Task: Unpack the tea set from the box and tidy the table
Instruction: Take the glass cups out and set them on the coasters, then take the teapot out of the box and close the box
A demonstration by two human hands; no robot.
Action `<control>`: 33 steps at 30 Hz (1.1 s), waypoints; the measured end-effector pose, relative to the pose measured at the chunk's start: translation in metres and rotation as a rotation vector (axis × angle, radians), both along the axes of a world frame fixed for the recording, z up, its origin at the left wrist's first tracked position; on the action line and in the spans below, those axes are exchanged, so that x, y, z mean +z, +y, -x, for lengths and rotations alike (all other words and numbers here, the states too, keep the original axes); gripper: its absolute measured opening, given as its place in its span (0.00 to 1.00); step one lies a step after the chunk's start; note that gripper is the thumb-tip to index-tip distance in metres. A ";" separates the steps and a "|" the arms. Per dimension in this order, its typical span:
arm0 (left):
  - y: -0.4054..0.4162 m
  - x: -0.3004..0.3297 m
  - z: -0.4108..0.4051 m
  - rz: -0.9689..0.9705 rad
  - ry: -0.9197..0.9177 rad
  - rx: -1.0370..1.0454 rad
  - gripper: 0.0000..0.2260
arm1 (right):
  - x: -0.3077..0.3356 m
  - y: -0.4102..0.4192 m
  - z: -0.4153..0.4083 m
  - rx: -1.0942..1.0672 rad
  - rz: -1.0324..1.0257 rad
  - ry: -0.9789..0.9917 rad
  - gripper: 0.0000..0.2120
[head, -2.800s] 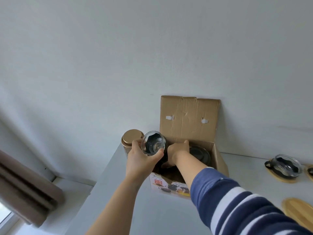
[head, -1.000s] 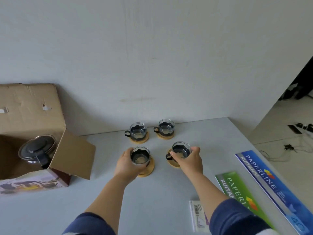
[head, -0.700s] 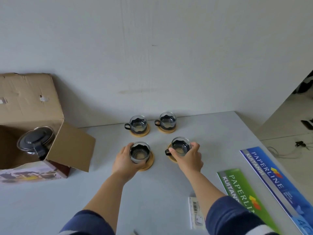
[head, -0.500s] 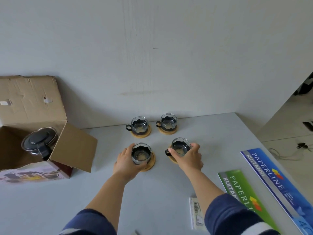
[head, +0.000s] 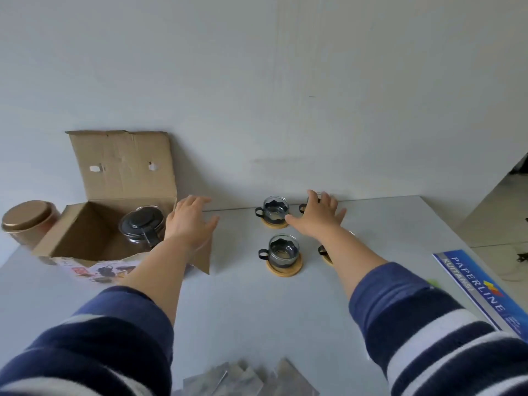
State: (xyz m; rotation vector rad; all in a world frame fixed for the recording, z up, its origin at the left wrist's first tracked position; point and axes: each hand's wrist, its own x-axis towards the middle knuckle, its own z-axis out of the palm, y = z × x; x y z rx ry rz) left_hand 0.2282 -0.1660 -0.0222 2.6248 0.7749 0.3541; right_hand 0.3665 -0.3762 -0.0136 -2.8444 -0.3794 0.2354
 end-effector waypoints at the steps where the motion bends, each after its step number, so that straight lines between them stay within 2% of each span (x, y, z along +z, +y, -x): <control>1: 0.015 0.005 0.012 -0.019 -0.003 0.018 0.22 | 0.004 0.015 0.009 0.017 -0.007 0.006 0.41; 5: 0.078 0.012 0.066 -0.058 0.019 0.125 0.21 | 0.010 0.083 0.059 0.099 -0.085 0.064 0.38; 8: 0.117 0.010 0.101 -0.022 0.018 0.213 0.23 | 0.013 0.133 0.099 0.204 -0.223 0.136 0.35; 13: 0.162 -0.011 0.143 0.058 -0.012 0.301 0.27 | 0.015 0.203 0.150 0.263 -0.349 0.187 0.22; 16: 0.176 -0.027 0.154 0.125 0.025 0.293 0.29 | 0.008 0.232 0.168 0.219 -0.293 0.130 0.21; 20: 0.184 -0.041 0.154 0.229 0.022 0.241 0.29 | 0.004 0.261 0.179 0.149 -0.161 0.047 0.26; 23: 0.185 -0.049 0.156 0.267 0.022 0.214 0.29 | 0.006 0.280 0.184 0.117 -0.033 0.148 0.38; 26: 0.183 -0.053 0.158 0.251 -0.003 0.218 0.29 | 0.000 0.291 0.185 0.016 -0.040 0.255 0.36; 29: 0.185 -0.056 0.157 0.251 -0.013 0.226 0.29 | -0.013 0.298 0.185 -0.006 0.013 0.320 0.41; 31: 0.184 -0.057 0.156 0.250 -0.006 0.231 0.29 | -0.020 0.299 0.184 -0.003 0.028 0.326 0.38; 33: 0.184 -0.058 0.155 0.246 -0.002 0.235 0.28 | -0.021 0.300 0.183 0.045 0.039 0.307 0.27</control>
